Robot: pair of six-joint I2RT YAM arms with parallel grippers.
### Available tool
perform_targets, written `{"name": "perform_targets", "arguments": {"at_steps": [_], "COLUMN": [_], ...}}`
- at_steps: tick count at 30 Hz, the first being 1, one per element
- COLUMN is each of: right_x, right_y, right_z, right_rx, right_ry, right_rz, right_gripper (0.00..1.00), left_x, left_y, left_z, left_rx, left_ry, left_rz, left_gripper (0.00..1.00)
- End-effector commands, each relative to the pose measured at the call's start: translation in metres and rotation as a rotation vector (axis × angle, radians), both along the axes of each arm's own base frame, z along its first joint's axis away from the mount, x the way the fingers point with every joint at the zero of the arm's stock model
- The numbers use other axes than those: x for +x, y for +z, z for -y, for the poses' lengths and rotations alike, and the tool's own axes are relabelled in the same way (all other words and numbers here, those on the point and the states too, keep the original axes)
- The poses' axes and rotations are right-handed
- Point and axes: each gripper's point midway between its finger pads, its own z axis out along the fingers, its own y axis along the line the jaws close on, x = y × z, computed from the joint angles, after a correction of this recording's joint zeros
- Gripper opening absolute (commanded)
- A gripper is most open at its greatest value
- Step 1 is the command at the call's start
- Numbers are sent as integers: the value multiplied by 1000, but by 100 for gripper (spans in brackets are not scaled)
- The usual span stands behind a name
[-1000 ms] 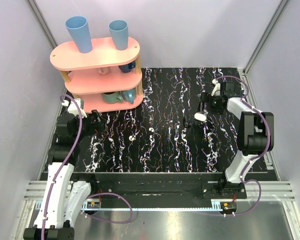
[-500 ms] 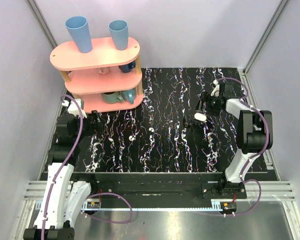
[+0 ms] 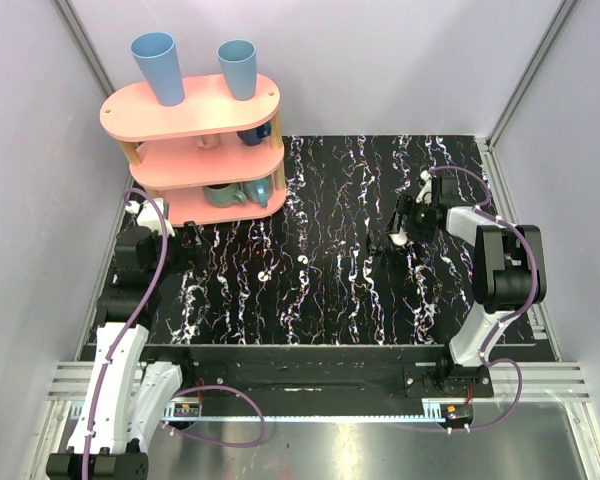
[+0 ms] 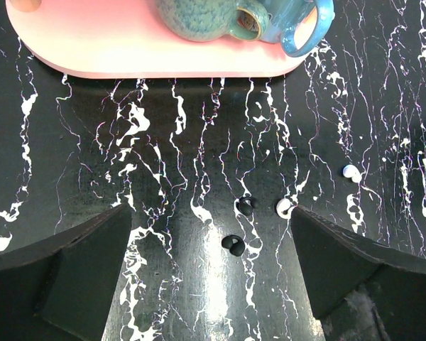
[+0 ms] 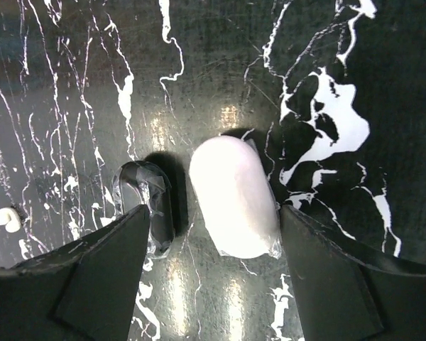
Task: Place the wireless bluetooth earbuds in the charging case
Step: Move the charging case to the center of the board, then pick up the charging case from the center of the board.
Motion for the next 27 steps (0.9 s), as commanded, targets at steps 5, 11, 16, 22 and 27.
{"name": "perform_targets", "arguments": {"at_steps": [5,11,16,22,27], "right_x": [-12,-11,-12,-10,-1], "right_y": [-9,-21,-14,-13,-9], "right_z": [-3,10,16,15,10], "right_rx": [-372,-475,-496,-495,-489], "right_ry": [69,36,0,-6,18], "right_rz": [-20,-70,-61,-40,-9], "right_gripper": [82,80,75,73,72], "left_x": [4,4,5,6,6], "left_y": [12,12,11,9,9], "left_z": [-4,-4,-5,-5,-6], "left_rx": [14,13,16,17,17], "left_ry": [13,15,20,22,25], "left_rz": [40,38,35,26,21], "left_gripper": [99,99,99,99,99]}}
